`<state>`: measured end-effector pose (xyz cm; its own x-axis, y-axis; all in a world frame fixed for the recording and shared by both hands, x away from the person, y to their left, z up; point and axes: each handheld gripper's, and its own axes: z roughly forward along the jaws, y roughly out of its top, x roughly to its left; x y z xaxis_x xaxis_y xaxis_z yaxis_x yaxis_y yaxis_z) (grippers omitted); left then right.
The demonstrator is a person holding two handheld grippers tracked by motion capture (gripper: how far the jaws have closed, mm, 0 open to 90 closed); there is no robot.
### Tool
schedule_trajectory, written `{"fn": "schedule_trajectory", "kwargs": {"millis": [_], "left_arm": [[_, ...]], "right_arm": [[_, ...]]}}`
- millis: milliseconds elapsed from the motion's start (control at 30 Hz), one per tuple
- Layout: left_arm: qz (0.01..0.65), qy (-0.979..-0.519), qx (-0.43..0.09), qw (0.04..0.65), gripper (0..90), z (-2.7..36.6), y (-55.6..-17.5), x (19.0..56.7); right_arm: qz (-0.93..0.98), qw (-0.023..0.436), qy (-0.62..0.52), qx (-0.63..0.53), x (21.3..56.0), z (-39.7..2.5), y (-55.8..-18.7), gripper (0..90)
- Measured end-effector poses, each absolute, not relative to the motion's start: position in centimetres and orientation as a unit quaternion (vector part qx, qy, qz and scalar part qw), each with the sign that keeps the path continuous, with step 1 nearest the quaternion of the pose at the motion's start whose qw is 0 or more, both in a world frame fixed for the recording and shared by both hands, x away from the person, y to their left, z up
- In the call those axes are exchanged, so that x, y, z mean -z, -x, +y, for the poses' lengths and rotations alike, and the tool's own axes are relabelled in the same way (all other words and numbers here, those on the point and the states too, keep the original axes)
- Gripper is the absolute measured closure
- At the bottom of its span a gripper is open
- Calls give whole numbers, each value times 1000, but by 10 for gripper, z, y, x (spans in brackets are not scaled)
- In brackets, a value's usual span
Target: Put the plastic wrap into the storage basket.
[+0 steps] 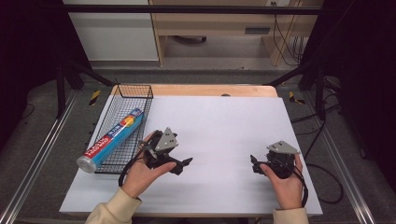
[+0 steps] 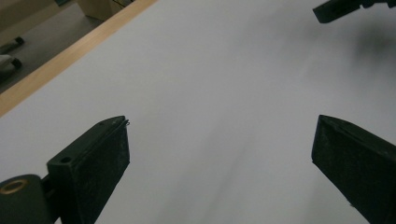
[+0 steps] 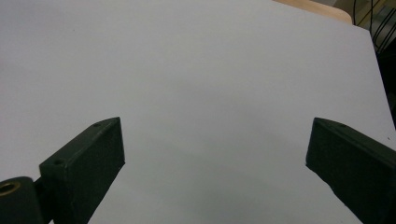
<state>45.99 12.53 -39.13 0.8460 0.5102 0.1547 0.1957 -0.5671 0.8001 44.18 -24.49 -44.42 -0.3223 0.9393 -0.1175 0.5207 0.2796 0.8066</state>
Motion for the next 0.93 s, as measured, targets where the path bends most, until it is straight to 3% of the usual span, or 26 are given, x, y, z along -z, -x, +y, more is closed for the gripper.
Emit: {"fn": "schedule_trajectory", "kwargs": {"millis": [500,933], "left_arm": [[196,-871,-165,419,44,124,-456,445],[200,-854,-193,440,43,144,-449,457]], "right_arm": [[736,303,-501,-341,448,-255,-432,49],[734,289,-501,-355,455,-258,-430,61]]}}
